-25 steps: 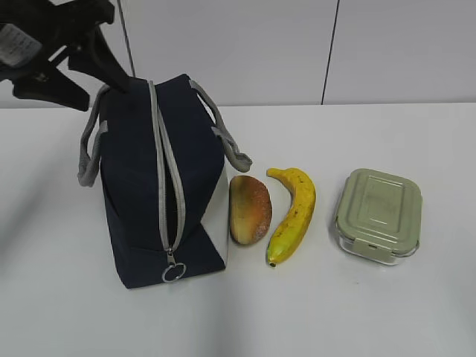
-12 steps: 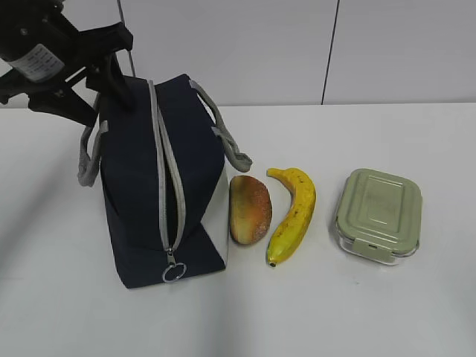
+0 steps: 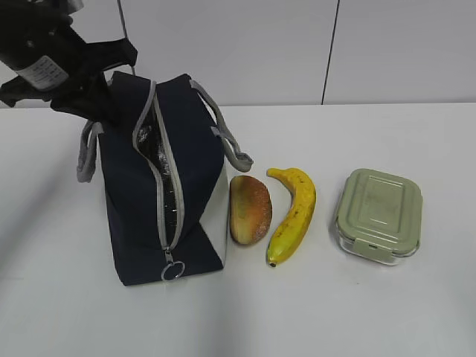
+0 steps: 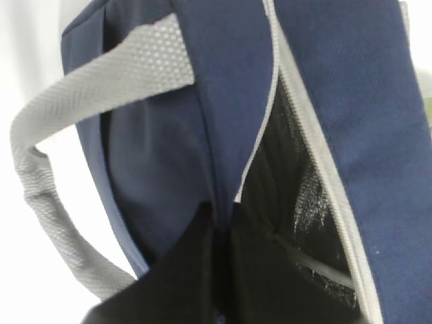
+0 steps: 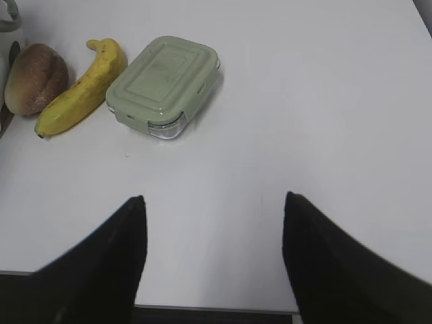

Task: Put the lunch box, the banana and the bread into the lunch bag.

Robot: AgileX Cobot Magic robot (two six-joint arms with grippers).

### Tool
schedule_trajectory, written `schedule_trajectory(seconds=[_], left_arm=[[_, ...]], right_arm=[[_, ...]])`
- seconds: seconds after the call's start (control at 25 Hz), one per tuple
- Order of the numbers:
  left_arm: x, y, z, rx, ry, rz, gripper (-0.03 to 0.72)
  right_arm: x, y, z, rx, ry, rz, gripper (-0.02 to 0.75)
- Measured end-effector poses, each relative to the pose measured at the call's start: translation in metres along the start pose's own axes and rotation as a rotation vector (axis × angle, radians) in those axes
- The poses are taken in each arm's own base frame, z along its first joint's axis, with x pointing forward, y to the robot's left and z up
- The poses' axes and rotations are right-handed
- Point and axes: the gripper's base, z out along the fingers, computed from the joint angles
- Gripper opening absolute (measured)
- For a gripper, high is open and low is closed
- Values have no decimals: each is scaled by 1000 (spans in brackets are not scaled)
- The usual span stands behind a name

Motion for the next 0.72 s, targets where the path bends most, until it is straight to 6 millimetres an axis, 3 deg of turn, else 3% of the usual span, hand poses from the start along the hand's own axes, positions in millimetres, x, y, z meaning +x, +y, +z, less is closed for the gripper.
schedule_trajectory(seconds=[0.28, 0.72], left_arm=[[-7, 0, 1, 1, -70, 132, 0], [-6, 1, 7, -2, -37, 144, 0]], right_arm=[[0, 0, 0, 0, 0, 0, 470], [0, 0, 0, 0, 0, 0, 470]])
